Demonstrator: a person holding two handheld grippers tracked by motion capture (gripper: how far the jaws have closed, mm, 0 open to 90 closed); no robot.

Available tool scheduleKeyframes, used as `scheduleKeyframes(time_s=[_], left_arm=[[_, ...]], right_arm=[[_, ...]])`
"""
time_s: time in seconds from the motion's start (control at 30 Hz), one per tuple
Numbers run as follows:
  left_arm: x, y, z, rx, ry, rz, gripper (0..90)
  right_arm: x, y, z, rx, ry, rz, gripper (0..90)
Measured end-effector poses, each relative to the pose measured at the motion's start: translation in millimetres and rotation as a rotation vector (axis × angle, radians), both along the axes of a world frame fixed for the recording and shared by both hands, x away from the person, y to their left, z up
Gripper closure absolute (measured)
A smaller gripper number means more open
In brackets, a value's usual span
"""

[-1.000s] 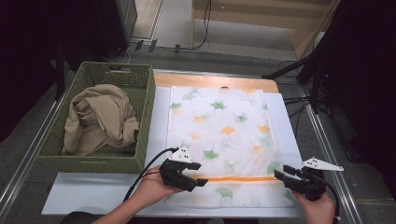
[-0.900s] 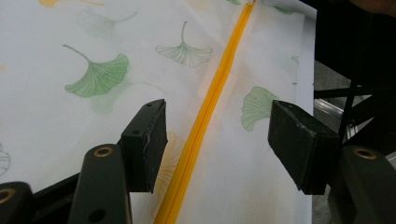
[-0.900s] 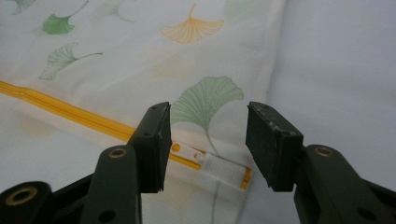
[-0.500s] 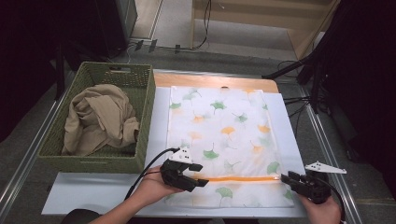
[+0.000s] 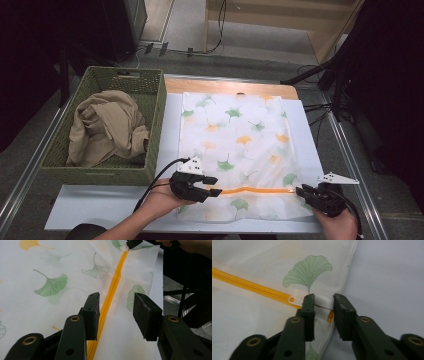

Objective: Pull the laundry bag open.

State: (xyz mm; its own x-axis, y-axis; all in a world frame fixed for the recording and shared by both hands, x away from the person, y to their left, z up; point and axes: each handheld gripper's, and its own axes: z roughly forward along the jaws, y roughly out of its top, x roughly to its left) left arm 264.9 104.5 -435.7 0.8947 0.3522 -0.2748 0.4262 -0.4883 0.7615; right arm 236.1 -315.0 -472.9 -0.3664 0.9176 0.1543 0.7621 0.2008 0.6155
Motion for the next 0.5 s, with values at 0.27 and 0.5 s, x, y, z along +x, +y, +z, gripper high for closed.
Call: scheduleKeyframes(time_s=[0.27,0.5], left_arm=[[3.5,1.9,-3.9,0.022,0.021,0.005,58.8],[10.5,5.3,-7.7,0.037,0.072,0.026,43.4]], right_arm=[[6.5,-5.0,-0.8,0.112,0.073,-0.013,84.6],[8.7,-7.9,9.4,0.159,0.057,-0.030,85.2]])
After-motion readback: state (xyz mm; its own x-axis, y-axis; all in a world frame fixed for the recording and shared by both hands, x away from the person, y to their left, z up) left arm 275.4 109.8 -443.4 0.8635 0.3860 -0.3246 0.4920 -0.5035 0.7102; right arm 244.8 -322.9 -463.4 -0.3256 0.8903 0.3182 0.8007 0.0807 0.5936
